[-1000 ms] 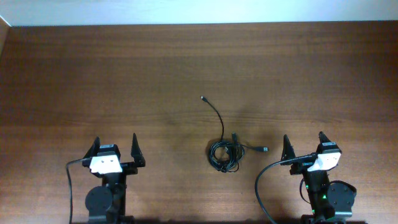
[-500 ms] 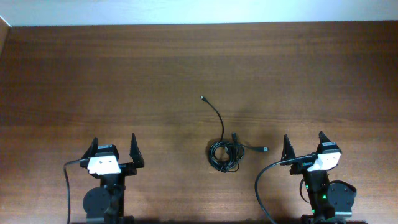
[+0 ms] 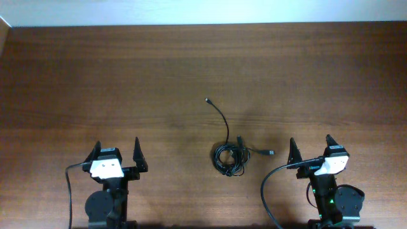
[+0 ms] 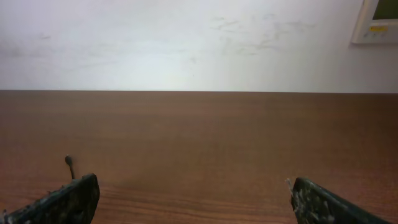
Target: Untangle cables
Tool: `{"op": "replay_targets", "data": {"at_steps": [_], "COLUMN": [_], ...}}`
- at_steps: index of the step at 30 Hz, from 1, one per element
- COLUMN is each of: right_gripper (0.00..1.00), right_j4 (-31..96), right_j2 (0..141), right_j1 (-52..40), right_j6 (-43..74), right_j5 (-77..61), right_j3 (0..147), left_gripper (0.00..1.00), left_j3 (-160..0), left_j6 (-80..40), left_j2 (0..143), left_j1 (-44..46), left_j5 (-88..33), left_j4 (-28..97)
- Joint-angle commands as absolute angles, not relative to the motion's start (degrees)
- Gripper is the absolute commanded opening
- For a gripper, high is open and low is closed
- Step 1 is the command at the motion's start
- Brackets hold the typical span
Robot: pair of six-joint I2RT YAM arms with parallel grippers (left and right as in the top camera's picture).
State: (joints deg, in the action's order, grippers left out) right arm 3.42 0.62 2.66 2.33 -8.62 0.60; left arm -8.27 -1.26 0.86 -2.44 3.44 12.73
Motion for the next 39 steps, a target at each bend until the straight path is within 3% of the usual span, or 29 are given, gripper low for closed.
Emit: {"op": "replay_targets", "data": {"at_steps": [1,21,30,36,39], "right_gripper": [0.98,0.98,0.98,0.99,0.98], "right_j4": [3.7,3.7,3.7,3.7,3.7], "right_j2": [0.2,0.2,0.2,0.2,0.2], "right_j1": [2.3,2.3,2.3,2.3,2.3], "right_j6": [1.9,1.9,1.9,1.9,1.9], "right_j5": [-8.3,-8.3,-8.3,-8.3,-8.3], "right_j3": [0.3,0.3,0.3,0.3,0.3], "left_gripper": [0.99,0.99,0.99,0.99,0.99], "left_j3": [-10.0,-12.7,-29.8,-48.8,-52.9], "left_j6": [-0.8,-0.9,-0.8,-0.8,-0.8], "left_j2": [1.1,3.9,23.4,43.5,51.0], "left_j1": [-2.8,-2.8,-2.8,-2.8,-2.8], "left_j5": [3.8,0.7,-10.9,-23.5,-34.3], "left_j4": [12.8,12.7,18.5,31.9,32.1]}}
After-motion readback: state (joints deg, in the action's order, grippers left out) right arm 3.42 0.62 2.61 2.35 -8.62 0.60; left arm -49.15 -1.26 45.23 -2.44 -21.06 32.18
